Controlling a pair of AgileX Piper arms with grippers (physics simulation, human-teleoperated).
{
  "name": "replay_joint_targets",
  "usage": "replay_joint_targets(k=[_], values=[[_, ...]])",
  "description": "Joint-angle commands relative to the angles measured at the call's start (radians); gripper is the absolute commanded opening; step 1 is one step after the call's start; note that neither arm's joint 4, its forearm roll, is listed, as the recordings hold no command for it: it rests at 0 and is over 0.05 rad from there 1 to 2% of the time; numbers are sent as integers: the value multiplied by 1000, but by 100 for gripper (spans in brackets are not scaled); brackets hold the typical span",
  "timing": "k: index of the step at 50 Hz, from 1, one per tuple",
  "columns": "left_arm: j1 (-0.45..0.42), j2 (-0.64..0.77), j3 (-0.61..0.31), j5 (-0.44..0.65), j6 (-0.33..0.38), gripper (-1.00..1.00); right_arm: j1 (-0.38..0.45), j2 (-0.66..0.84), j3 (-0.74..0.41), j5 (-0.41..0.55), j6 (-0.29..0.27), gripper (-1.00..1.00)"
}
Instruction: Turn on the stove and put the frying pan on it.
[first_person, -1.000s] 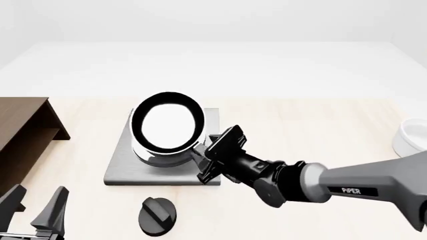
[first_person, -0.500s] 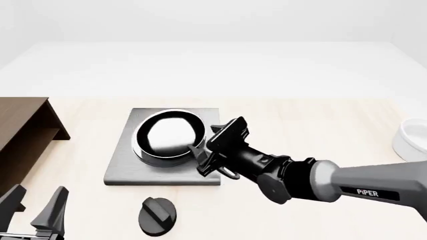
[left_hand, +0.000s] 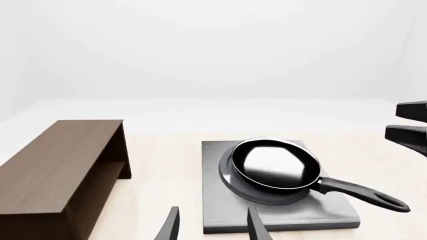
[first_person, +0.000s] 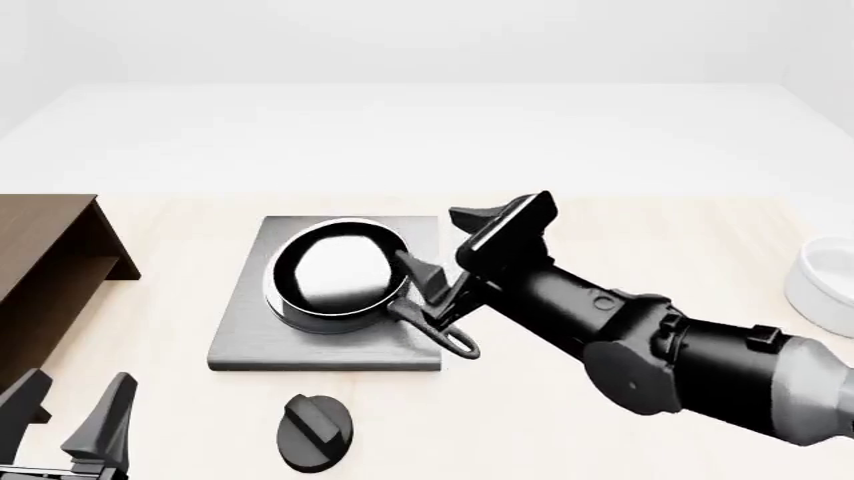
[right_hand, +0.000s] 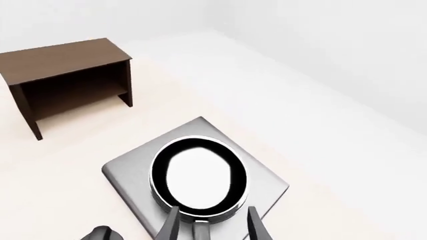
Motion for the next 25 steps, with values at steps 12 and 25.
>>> replay_joint_targets(k=[12, 25], values=[[-5, 0, 2, -2, 5, 100, -83, -372, 130, 121, 94, 100], [-3, 0, 1, -1, 11, 100, -204, -497, 209, 157, 131, 100]])
